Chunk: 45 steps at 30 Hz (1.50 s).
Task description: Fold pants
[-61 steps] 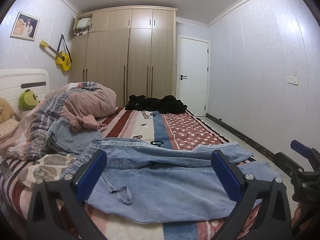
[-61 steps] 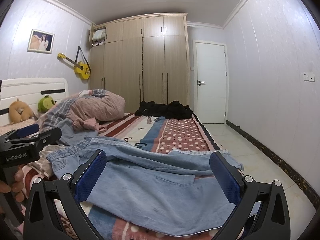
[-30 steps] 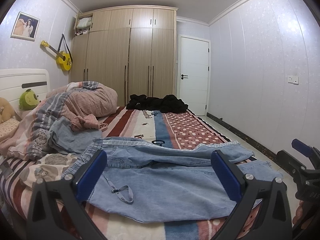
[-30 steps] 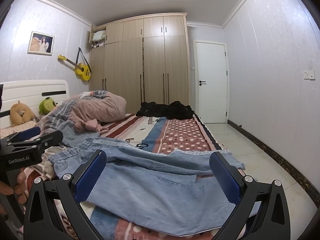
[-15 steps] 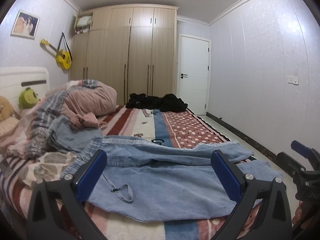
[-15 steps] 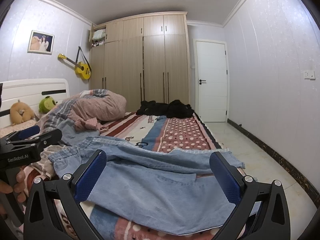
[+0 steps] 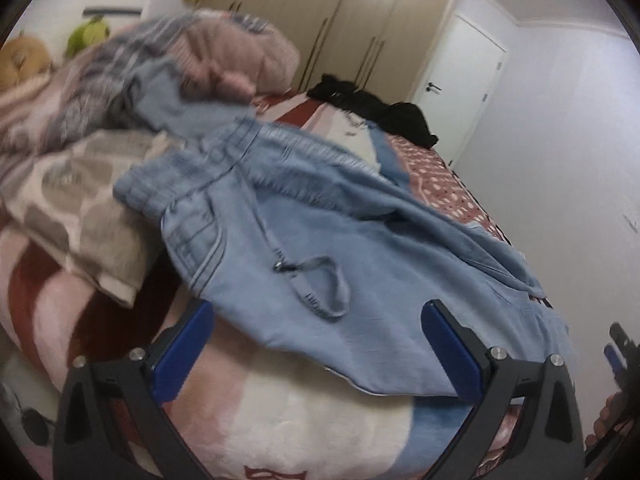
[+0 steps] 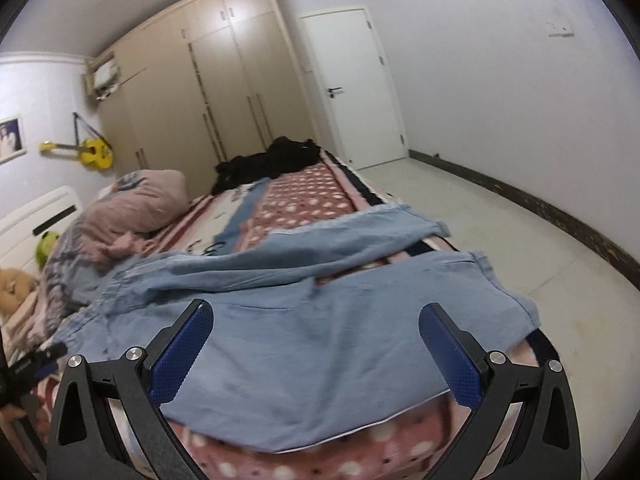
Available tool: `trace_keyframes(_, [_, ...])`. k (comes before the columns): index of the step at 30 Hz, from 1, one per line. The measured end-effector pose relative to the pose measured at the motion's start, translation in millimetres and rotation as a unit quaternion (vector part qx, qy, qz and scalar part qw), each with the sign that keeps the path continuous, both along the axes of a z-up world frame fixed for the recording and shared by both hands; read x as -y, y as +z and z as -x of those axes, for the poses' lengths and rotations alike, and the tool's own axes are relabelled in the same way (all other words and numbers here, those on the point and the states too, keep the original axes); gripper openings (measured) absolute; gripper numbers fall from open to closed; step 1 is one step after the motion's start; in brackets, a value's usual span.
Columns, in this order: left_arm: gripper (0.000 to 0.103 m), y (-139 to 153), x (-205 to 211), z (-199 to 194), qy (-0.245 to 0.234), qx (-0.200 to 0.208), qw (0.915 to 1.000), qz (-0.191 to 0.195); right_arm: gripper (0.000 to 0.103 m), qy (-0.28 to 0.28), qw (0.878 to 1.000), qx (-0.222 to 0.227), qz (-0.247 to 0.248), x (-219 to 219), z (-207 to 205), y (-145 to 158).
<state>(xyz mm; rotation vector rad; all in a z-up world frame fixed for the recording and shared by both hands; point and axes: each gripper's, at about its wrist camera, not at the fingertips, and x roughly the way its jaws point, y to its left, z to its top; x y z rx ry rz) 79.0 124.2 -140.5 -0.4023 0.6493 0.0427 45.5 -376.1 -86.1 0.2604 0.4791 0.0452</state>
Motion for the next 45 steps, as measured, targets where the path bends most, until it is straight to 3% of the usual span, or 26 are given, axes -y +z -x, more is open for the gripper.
trace_keyframes(7, [0.101,-48,-17,-26,0.016,-0.052,0.9962,0.067,0.102,-0.027,0.999,-0.011,-0.014,37,-12,-9])
trace_keyframes(10, [0.088,-53,-22,-38,0.028,-0.048,0.9963,0.066,0.102,-0.027,0.999,-0.019,-0.017,48,-15,-12])
trace_keyframes(12, [0.070,-48,-26,-43,0.036,-0.042,0.9965,0.063,0.102,-0.029,0.999,-0.026,-0.018,55,-17,-14])
trace_keyframes(15, [0.032,-46,-32,-53,0.051,-0.047,0.9954,0.066,0.102,-0.042,0.998,-0.041,-0.004,70,-24,-21])
trace_keyframes(17, [0.019,-44,-38,-56,0.055,-0.047,0.9951,0.067,0.101,-0.049,0.997,-0.057,0.002,83,-30,-28])
trace_keyframes(20, [0.010,-36,-45,-51,0.056,-0.024,0.9951,0.077,0.096,-0.052,0.995,-0.080,-0.009,97,-33,-38])
trace_keyframes(25, [0.006,-14,-50,-40,0.071,0.016,0.9953,0.064,0.094,-0.047,0.989,-0.124,-0.069,115,-30,-62])
trace_keyframes(29, [0.006,1,-54,-31,0.084,0.037,0.9945,0.051,0.075,-0.021,0.981,-0.158,-0.111,115,-29,-77])
trace_keyframes(31, [0.006,3,-57,-32,0.085,0.039,0.9943,0.051,0.073,-0.012,0.977,-0.166,-0.131,113,-29,-85])
trace_keyframes(40, [0.006,13,-62,-21,0.103,0.055,0.9928,0.025,0.055,-0.055,0.973,-0.171,-0.146,118,-36,-93])
trace_keyframes(41, [0.006,15,-62,-19,0.106,0.058,0.9924,0.021,0.042,-0.063,0.974,-0.168,-0.140,118,-35,-91])
trace_keyframes(42, [0.006,18,-63,-15,0.111,0.063,0.9917,0.020,0.019,-0.078,0.975,-0.166,-0.126,119,-34,-88])
trace_keyframes(43, [0.006,22,-64,-10,0.114,0.069,0.9909,0.019,0.009,-0.089,0.976,-0.162,-0.116,120,-32,-84])
trace_keyframes(45, [0.006,30,-64,-2,0.118,0.079,0.9899,0.007,0.006,-0.084,0.977,-0.149,-0.126,122,-29,-78])
